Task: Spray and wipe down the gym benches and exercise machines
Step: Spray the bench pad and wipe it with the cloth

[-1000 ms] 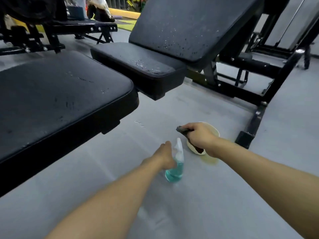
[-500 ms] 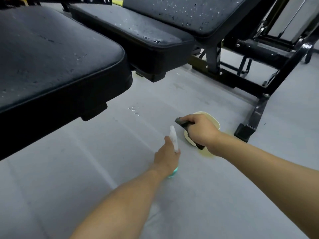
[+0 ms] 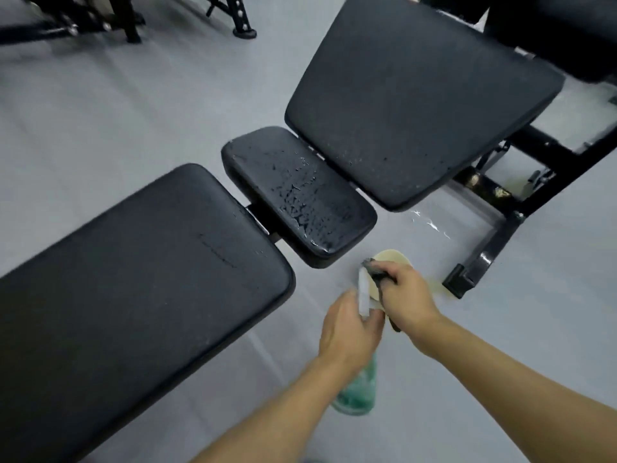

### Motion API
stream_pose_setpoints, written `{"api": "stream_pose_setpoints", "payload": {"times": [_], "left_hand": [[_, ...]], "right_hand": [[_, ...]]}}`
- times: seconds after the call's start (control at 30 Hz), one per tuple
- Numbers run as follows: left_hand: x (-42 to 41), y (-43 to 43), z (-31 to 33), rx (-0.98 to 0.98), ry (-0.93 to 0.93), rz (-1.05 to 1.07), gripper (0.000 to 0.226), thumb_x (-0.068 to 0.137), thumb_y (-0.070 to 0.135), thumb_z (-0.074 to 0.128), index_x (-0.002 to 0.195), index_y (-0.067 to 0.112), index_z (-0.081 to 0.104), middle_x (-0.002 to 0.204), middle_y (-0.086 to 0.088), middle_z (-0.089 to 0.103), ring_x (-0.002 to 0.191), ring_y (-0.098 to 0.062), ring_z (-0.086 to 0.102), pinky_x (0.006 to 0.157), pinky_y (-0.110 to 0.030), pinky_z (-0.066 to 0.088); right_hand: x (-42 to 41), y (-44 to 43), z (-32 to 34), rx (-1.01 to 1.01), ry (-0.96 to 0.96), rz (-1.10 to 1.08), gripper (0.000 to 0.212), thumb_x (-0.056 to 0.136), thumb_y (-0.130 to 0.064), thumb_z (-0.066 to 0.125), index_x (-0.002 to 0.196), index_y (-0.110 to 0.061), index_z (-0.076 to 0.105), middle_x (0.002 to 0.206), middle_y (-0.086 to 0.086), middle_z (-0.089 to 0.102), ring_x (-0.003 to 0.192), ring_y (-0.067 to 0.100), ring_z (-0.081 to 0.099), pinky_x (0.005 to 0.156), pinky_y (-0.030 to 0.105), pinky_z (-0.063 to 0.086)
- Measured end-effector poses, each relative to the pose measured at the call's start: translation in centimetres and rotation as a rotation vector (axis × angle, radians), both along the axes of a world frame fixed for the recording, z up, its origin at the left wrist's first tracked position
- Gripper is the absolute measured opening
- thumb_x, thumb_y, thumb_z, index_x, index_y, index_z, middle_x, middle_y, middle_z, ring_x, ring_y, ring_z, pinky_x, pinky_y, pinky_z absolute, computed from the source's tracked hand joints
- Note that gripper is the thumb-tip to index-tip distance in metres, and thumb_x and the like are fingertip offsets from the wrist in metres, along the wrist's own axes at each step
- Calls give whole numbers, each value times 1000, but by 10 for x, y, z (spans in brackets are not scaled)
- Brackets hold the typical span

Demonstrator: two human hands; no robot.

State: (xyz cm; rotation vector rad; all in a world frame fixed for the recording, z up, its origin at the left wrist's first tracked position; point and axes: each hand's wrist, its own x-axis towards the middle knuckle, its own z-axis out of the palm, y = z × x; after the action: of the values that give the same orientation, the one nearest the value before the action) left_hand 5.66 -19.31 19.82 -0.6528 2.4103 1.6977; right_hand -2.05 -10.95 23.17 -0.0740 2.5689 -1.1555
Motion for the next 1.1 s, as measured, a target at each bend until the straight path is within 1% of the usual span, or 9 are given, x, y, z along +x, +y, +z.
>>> {"api": "stream_pose_setpoints", "payload": {"times": [0.07,0.17,0.27,0.33,0.4,0.7,0.83,0.93,1.1], "left_hand": [[-1,-5,45,104,-34,98,15,87,30,55,80,23,44,75,4,55,73,-23,61,62,-40,49],[-5,-26,104,74,-87,245,18,85,29,55,84,21,39,74,0,56,73,-24,66,61,-40,48],[-25,-62,151,-26,-137,391,21,89,27,57,96,18,40,78,1,53,66,-13,53,57,-34,40],[-41,-88,169,-81,-186,403,17,90,27,57,85,16,47,72,3,51,57,-9,44,48,-25,34],[-54,-109,177,-135,-216,385,21,90,26,57,76,14,47,71,1,51,56,-12,44,47,-26,33],[-86,-144,180,-234,-377,376,22,92,28,54,78,12,50,78,-4,59,62,-17,56,48,-27,39],[-84,-135,180,-233,-425,301,21,94,31,53,87,11,53,78,-3,56,64,-15,54,48,-27,35],[-76,-126,175,-202,-447,212,22,92,33,52,96,13,55,81,-3,56,64,-16,52,49,-27,33],[-63,-101,167,-204,-467,98,26,91,29,51,101,8,60,91,-10,63,74,-26,56,58,-29,41]], "right_hand": [[0,-8,30,-28,18,12,48,93,9,35,119,-12,70,84,-7,57,56,-3,39,42,7,33],[-4,-18,68,-44,-5,36,46,94,7,36,118,-14,69,92,4,51,62,-3,37,55,10,28],[-14,-25,97,-43,-23,77,43,96,6,40,123,-13,68,95,5,49,63,-1,36,58,13,27],[-22,-30,109,-28,-43,99,39,98,1,43,124,-15,68,92,6,49,61,2,36,57,14,27],[-30,-35,115,-28,-57,122,38,99,0,44,124,-18,68,90,7,49,59,4,36,55,14,27],[-52,-41,118,-14,-107,141,41,99,0,42,124,-21,68,94,8,51,58,6,37,39,10,37],[-50,-38,120,-12,-120,117,42,100,0,41,126,-20,67,95,8,50,59,6,37,41,11,34],[-45,-36,123,-23,-140,98,43,100,0,40,128,-20,65,96,7,48,60,3,35,55,13,25],[-32,-23,132,11,-115,46,44,98,2,39,126,-18,67,103,14,55,65,7,40,58,13,29]]}}
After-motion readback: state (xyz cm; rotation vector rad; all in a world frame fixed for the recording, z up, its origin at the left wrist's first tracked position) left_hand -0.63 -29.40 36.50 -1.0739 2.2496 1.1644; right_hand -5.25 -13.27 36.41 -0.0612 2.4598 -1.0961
